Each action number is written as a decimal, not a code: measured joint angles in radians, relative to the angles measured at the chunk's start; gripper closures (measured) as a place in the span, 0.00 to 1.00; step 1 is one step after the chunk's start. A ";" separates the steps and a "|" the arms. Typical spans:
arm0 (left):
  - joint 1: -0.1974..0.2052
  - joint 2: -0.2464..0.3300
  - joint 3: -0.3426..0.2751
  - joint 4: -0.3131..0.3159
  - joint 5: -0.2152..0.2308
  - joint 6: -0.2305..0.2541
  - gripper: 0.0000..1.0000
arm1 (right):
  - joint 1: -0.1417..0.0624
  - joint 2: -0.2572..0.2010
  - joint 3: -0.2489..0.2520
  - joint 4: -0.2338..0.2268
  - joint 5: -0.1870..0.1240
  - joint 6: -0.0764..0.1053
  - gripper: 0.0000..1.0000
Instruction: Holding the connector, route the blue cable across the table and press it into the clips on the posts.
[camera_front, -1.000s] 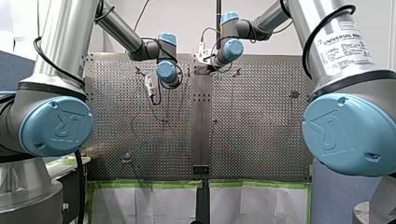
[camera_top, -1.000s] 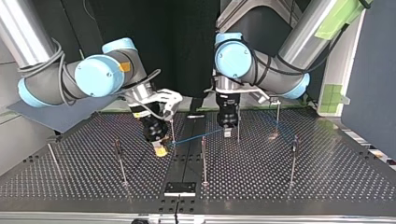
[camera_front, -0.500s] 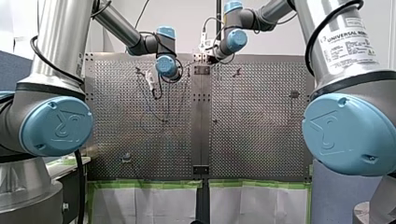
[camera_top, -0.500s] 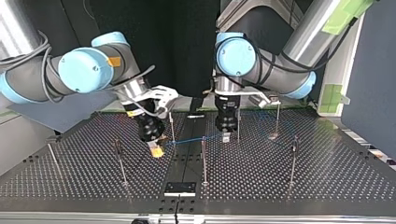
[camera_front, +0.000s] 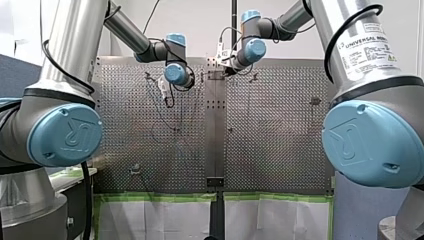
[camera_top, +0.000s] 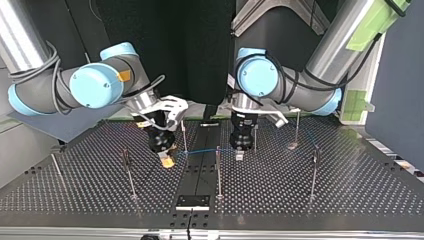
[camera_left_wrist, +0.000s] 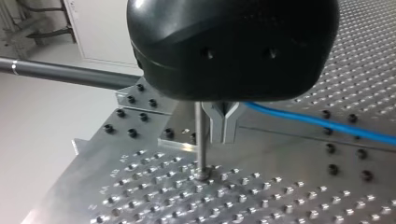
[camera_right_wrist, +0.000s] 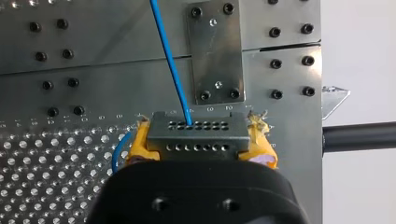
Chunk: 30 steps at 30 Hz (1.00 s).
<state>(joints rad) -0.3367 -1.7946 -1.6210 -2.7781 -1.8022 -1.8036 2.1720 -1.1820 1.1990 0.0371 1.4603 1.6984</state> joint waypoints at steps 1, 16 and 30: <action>0.004 -0.002 0.005 0.001 0.005 -0.003 0.98 | -0.002 0.000 0.000 0.000 -0.002 0.000 1.00; 0.050 -0.135 0.152 -0.050 0.050 -0.014 0.98 | -0.056 0.040 -0.004 -0.011 -0.040 0.008 1.00; 0.081 -0.152 0.215 -0.091 0.057 -0.013 0.98 | -0.090 0.108 -0.075 -0.015 -0.081 0.007 1.00</action>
<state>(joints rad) -0.2555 -1.9463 -1.4063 -2.8687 -1.7449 -1.8164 2.0823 -1.0744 1.1238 0.0221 1.3798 1.7053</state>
